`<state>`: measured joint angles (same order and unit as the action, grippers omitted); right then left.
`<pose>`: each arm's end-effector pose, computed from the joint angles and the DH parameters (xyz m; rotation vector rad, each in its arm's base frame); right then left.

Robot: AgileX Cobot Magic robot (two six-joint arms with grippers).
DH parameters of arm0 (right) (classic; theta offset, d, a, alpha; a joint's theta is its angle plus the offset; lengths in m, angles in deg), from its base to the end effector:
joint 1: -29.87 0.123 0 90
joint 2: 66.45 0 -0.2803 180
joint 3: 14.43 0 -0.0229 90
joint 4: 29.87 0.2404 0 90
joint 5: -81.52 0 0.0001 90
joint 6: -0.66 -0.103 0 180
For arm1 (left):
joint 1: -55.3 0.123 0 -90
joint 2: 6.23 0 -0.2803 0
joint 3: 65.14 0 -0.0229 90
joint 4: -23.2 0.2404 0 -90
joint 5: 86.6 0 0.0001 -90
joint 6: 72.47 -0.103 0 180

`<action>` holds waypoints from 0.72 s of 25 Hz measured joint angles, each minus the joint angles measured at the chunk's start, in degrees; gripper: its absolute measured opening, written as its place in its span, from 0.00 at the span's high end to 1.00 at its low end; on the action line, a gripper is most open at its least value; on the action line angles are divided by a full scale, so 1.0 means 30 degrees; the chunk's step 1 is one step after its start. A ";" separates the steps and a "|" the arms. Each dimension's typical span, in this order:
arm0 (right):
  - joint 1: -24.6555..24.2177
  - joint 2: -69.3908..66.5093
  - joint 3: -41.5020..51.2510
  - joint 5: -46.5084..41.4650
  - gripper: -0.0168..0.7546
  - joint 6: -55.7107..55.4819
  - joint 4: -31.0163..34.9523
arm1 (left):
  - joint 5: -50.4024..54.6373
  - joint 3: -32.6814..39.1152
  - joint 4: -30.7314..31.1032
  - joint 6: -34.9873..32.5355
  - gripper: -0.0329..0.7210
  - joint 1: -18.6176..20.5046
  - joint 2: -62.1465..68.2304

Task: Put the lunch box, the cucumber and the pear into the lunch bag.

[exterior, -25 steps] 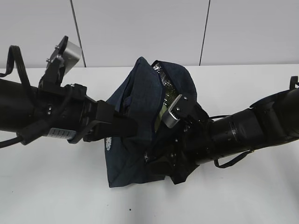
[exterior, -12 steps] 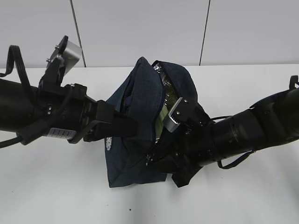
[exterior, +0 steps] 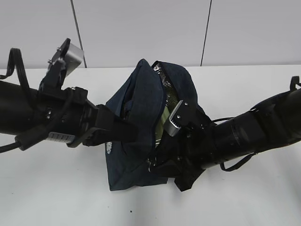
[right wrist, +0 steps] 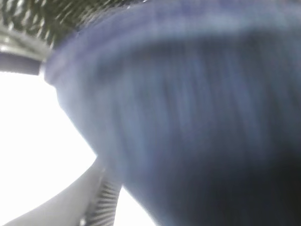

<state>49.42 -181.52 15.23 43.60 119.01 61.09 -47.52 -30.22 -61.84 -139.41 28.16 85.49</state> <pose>0.2841 0.1681 0.1282 -1.1836 2.0739 0.7623 0.2158 -0.1834 0.2259 0.5889 2.2861 -1.1630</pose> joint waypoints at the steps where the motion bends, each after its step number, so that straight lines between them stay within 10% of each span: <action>1: 0.0000 0.0000 0.0000 0.0177 0.70 0.0000 -0.0201 | 0.0000 0.0000 0.0202 0.0000 0.98 0.0000 0.0000; 18: 0.0000 0.0000 0.0000 -0.0794 0.49 0.0986 -0.1258 | -0.1381 -0.0037 0.3039 0.0000 0.98 -0.0017 -0.0035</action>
<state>49.42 -181.52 15.23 41.22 121.97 57.32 -51.66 -30.33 -52.72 -139.41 28.11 85.39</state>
